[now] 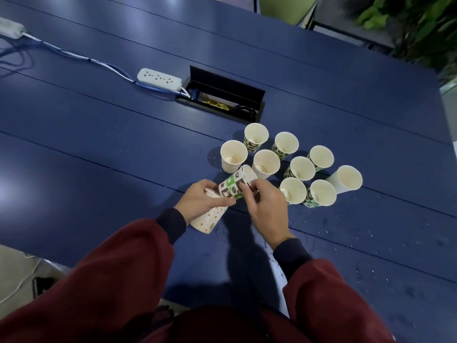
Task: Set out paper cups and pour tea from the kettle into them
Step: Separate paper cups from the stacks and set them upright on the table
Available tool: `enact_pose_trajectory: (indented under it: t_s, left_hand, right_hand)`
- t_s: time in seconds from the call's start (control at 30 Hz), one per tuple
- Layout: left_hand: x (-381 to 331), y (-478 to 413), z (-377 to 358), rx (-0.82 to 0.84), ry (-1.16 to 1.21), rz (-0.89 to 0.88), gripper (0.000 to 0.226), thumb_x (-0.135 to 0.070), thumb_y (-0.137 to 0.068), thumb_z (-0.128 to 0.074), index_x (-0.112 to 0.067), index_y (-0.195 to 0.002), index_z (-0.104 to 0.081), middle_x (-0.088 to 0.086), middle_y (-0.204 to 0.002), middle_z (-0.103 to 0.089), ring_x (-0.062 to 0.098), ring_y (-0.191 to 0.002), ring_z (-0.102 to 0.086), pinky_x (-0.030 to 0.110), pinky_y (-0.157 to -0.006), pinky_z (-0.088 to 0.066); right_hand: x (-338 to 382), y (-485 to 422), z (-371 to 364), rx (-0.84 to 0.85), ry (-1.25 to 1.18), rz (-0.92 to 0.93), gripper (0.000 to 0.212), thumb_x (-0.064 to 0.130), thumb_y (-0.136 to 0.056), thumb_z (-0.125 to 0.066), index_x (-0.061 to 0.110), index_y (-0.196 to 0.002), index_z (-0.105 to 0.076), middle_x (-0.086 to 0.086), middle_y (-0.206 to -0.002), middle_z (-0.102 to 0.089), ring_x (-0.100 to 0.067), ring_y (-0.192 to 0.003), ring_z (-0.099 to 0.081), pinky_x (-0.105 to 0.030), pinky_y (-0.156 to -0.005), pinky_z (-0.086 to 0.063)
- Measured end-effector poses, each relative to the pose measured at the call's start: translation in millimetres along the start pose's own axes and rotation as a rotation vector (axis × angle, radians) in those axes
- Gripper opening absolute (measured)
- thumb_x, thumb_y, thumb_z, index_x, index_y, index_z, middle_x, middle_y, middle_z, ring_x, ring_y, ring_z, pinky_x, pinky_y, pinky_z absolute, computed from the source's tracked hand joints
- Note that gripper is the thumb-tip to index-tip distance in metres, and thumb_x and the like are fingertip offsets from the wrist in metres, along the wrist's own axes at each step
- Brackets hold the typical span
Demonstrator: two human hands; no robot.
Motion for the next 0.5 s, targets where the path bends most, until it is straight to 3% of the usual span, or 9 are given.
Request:
enact_pose_trajectory:
  t_s: [0.07, 0.13, 0.37, 0.5]
  left_hand:
    - [-7, -3, 0, -0.092, -0.129, -0.076, 0.085, -0.059, -0.05, -0.09, -0.026, -0.121, -0.056, -0.007, -0.112, -0.066, 0.015, -0.102, -0.063, 0.037, -0.091, -0.054]
    - [-19, -3, -2, -0.16, -0.191, -0.175, 0.084, -0.06, -0.052, -0.088, -0.032, -0.122, -0.05, -0.015, -0.111, -0.064, 0.015, -0.107, -0.058, 0.037, -0.093, -0.05]
    - [-44, 5, -16, -0.333, -0.292, -0.419, 0.067, -0.028, -0.066, -0.087, -0.026, -0.121, -0.05, -0.009, -0.12, -0.06, 0.019, -0.111, -0.054, 0.036, -0.093, -0.045]
    - [-43, 5, -23, -0.361, -0.389, -0.474, 0.071, -0.028, -0.067, -0.086, -0.023, -0.127, -0.049, -0.006, -0.124, -0.056, 0.022, -0.115, -0.051, 0.041, -0.097, -0.044]
  right_hand:
    - [-13, 7, 12, -0.067, 0.051, -0.021, 0.017, 0.022, -0.094, -0.07, 0.012, -0.082, -0.062, 0.002, -0.074, -0.055, -0.018, -0.064, -0.051, -0.031, -0.057, -0.036]
    - [-25, 13, 21, -0.105, 0.085, -0.011, 0.008, 0.018, -0.093, -0.07, 0.01, -0.091, -0.068, -0.002, -0.084, -0.062, -0.022, -0.072, -0.058, -0.033, -0.06, -0.043]
    - [-47, 29, 18, -0.043, 0.083, 0.012, 0.009, 0.019, -0.092, -0.072, 0.011, -0.092, -0.073, -0.001, -0.085, -0.065, -0.025, -0.071, -0.061, -0.04, -0.058, -0.052]
    - [-42, 33, 25, -0.061, 0.031, 0.008, 0.012, 0.02, -0.097, -0.067, 0.01, -0.093, -0.072, -0.001, -0.078, -0.065, -0.021, -0.066, -0.058, -0.037, -0.06, -0.049]
Point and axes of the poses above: each hand's wrist, its own y-axis away from the middle knuckle, its own z-axis out of the back of the hand, x = y × z, the point moved 7 cm from there along -y, towards the middle knuckle
